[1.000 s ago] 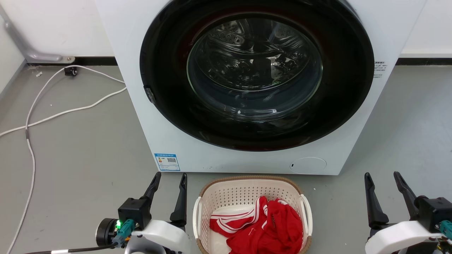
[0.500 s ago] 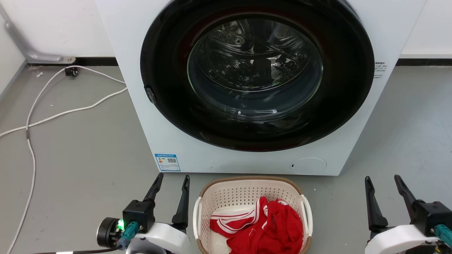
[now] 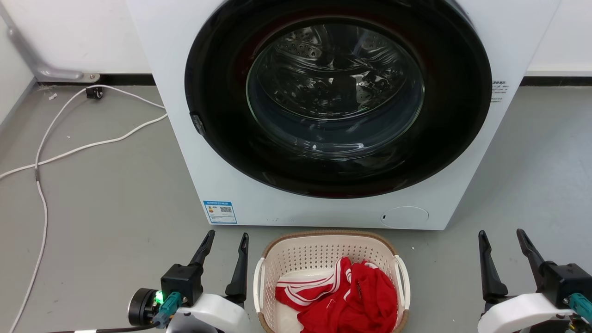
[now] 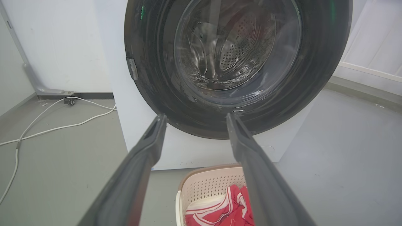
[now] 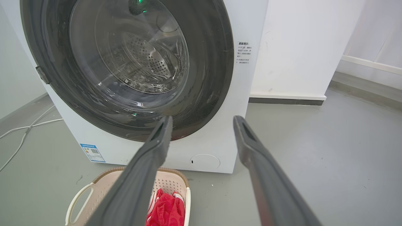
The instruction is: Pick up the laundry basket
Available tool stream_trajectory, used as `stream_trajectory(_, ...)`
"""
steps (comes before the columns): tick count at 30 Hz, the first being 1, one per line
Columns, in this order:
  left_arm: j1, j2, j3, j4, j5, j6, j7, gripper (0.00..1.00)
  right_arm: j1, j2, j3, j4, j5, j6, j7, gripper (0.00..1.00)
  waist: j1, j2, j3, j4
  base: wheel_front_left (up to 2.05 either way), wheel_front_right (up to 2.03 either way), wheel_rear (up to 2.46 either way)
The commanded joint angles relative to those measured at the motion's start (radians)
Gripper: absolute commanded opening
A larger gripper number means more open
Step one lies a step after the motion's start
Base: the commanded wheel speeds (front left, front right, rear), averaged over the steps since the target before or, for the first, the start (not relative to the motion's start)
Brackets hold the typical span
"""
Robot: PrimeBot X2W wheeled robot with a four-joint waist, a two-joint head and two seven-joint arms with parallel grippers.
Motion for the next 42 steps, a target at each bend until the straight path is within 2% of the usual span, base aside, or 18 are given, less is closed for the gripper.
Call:
stream_trajectory(1,-0.007,0.0,0.001,0.002,0.003,0.001,-0.003,1.0,-0.01,0.001,-0.001,0.005,0.002,-0.001,-0.006,1.0,0.0,0.0,0.001,0.0,0.0,0.0,0.0)
stream_trajectory(13,-0.016,0.0,0.005,0.0,0.009,0.01,-0.003,1.0,-0.021,0.001,-0.007,0.025,0.001,0.0,-0.018,1.0,0.0,0.0,0.011,0.002,0.0,0.0,0.0)
stream_trajectory(20,-0.098,0.0,-0.001,0.037,0.037,0.005,-0.003,1.0,-0.073,0.001,-0.036,0.052,0.003,-0.001,-0.004,1.0,0.0,0.0,0.094,-0.001,0.0,0.0,0.0)
stream_trajectory(29,-0.316,0.013,-0.016,0.216,0.048,-0.019,-0.002,1.0,-0.239,0.001,-0.053,0.172,0.003,-0.001,-0.001,1.0,0.0,0.0,0.307,-0.017,0.0,0.0,0.0)
stream_trajectory(37,-0.494,0.034,-0.029,0.45,0.023,-0.043,0.005,1.0,-0.406,0.001,-0.013,0.354,0.013,-0.001,-0.012,1.0,0.0,0.0,0.497,-0.041,0.0,0.0,0.0)
stream_trajectory(42,-0.571,0.045,-0.045,0.563,0.0,-0.053,0.019,1.0,-0.487,0.001,0.019,0.468,0.017,-0.001,-0.029,1.0,0.0,0.0,0.569,-0.05,0.0,0.0,0.0)
